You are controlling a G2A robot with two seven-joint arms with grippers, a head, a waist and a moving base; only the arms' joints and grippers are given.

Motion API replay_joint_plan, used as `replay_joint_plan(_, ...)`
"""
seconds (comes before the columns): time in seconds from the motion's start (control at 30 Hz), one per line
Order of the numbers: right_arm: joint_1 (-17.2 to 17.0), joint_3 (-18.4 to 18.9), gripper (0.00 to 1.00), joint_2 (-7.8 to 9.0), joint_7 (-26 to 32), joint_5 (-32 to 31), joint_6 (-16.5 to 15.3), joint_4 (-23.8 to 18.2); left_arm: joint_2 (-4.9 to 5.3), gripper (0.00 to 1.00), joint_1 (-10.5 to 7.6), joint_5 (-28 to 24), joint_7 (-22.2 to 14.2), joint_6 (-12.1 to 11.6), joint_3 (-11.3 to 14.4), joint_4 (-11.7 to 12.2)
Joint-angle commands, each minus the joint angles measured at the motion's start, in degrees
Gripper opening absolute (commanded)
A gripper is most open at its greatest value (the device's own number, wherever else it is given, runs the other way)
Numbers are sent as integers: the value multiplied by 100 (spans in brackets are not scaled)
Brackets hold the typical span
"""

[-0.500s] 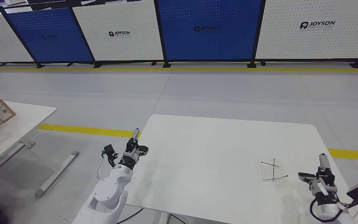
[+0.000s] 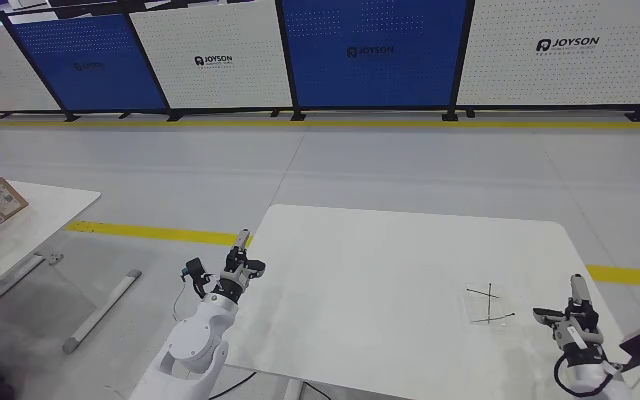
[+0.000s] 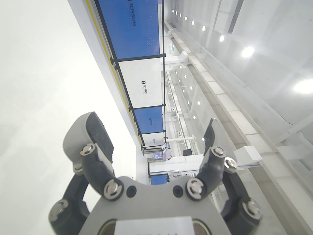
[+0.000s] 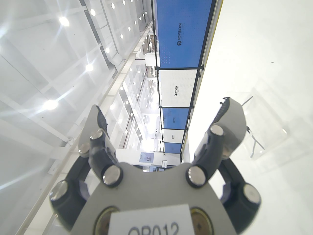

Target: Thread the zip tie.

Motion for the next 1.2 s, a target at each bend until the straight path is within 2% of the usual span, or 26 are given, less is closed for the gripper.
replay_joint_plan(0.0, 0, 0, 78, 0, 0, 0, 0, 0, 0, 100, 0, 0, 0, 0, 0, 0)
replay_joint_plan(0.03, 0, 0, 100, 0, 0, 0, 0, 0, 0, 100, 0, 0, 0, 0, 0, 0)
replay_joint_plan(0.1, 0, 0, 100, 0, 0, 0, 0, 0, 0, 100, 0, 0, 0, 0, 0, 0)
replay_joint_plan(0.13, 0, 0, 100, 0, 0, 0, 0, 0, 0, 78, 0, 0, 0, 0, 0, 0)
replay_joint_plan(0.17, 0, 0, 78, 0, 0, 0, 0, 0, 0, 100, 0, 0, 0, 0, 0, 0)
replay_joint_plan(0.2, 0, 0, 100, 0, 0, 0, 0, 0, 0, 100, 0, 0, 0, 0, 0, 0)
replay_joint_plan(0.23, 0, 0, 78, 0, 0, 0, 0, 0, 0, 100, 0, 0, 0, 0, 0, 0)
replay_joint_plan(0.27, 0, 0, 78, 0, 0, 0, 0, 0, 0, 100, 0, 0, 0, 0, 0, 0)
replay_joint_plan(0.3, 0, 0, 100, 0, 0, 0, 0, 0, 0, 100, 0, 0, 0, 0, 0, 0)
replay_joint_plan(0.33, 0, 0, 78, 0, 0, 0, 0, 0, 0, 78, 0, 0, 0, 0, 0, 0)
replay_joint_plan(0.37, 0, 0, 100, 0, 0, 0, 0, 0, 0, 78, 0, 0, 0, 0, 0, 0)
replay_joint_plan(0.4, 0, 0, 100, 0, 0, 0, 0, 0, 0, 100, 0, 0, 0, 0, 0, 0)
replay_joint_plan(0.43, 0, 0, 100, 0, 0, 0, 0, 0, 0, 78, 0, 0, 0, 0, 0, 0)
replay_joint_plan(0.47, 0, 0, 78, 0, 0, 0, 0, 0, 0, 78, 0, 0, 0, 0, 0, 0)
replay_joint_plan(0.5, 0, 0, 78, 0, 0, 0, 0, 0, 0, 78, 0, 0, 0, 0, 0, 0)
replay_joint_plan(0.53, 0, 0, 100, 0, 0, 0, 0, 0, 0, 78, 0, 0, 0, 0, 0, 0)
replay_joint_plan(0.57, 0, 0, 78, 0, 0, 0, 0, 0, 0, 100, 0, 0, 0, 0, 0, 0)
replay_joint_plan(0.6, 4, 1, 100, 0, 5, -6, 1, 5, 0, 100, 0, 0, 0, 0, 0, 0)
replay_joint_plan(0.67, 50, 45, 100, 1, 107, -26, 4, 55, 0, 100, 0, 0, 0, 0, 0, 0)
replay_joint_plan(0.87, 211, 333, 100, 52, 1101, 91, 108, 181, 0, 100, 0, 0, 0, 0, 0, 0)
replay_joint_plan(0.97, 340, 506, 100, 112, 2075, 201, 280, 315, 0, 100, 0, 0, 0, 0, 0, 0)
replay_joint_plan(1.0, 413, 549, 100, 143, 2581, 217, 346, 373, 0, 100, 0, 0, 0, 0, 0, 0)
replay_joint_plan(1.07, 525, 643, 100, 194, 3169, 71, 383, 499, 0, 100, 0, 0, 0, 0, 0, 0)
replay_joint_plan(1.1, 569, 666, 100, 219, 3385, -88, 405, 548, 0, 100, 0, 0, 0, 0, 0, 0)
replay_joint_plan(1.17, 584, 674, 100, 226, 3437, -130, 410, 565, 0, 100, 0, 0, 0, 0, 0, 0)
